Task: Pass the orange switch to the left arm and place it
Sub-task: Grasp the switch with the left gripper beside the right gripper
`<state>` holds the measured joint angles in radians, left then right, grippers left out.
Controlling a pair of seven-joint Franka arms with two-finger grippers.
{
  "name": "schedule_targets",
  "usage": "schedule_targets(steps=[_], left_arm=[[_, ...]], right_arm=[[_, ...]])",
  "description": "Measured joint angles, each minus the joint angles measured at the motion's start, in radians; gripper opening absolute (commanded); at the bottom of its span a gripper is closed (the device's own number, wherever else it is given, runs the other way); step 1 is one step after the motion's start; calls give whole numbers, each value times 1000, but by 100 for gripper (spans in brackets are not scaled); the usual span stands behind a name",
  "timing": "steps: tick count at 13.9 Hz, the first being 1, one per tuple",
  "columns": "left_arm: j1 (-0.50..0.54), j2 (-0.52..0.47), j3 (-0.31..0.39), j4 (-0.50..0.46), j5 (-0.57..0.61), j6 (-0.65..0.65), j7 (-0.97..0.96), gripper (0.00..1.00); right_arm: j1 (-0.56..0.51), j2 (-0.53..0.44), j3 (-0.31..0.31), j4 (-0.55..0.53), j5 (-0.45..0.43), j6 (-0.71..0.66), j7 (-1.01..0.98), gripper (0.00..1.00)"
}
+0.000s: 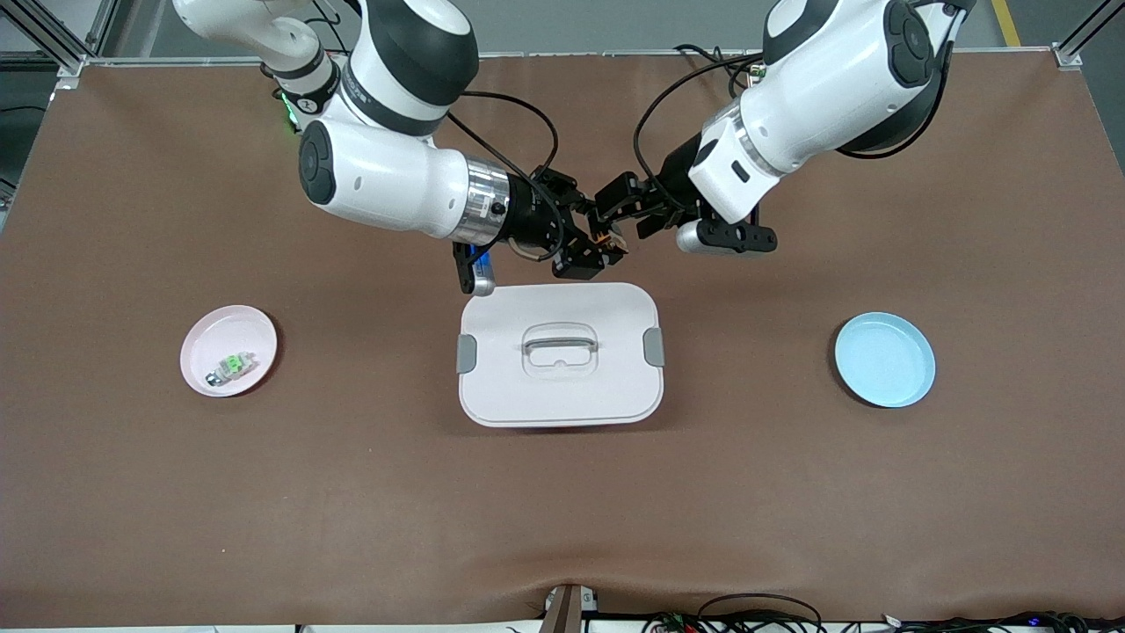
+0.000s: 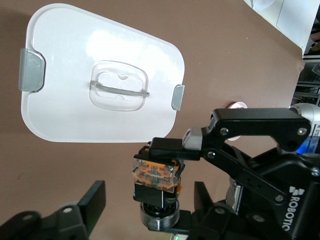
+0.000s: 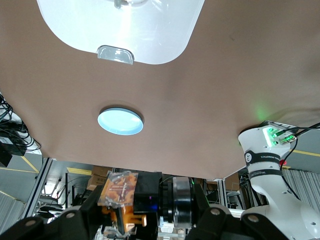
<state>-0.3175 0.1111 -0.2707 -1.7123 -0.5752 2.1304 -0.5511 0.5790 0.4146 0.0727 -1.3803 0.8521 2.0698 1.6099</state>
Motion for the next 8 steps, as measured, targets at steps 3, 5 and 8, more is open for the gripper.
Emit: schedule_targets(steps=[3, 5, 8], left_arm=[[0, 0, 0, -4, 0, 6, 0, 72], [0, 0, 0, -7, 0, 18, 0, 71], [0, 2, -5, -15, 0, 37, 0, 68]], right_arm=[[0, 0, 0, 0, 0, 0, 0, 33], [0, 0, 0, 0, 0, 0, 0, 33], [0, 0, 0, 0, 0, 0, 0, 33]])
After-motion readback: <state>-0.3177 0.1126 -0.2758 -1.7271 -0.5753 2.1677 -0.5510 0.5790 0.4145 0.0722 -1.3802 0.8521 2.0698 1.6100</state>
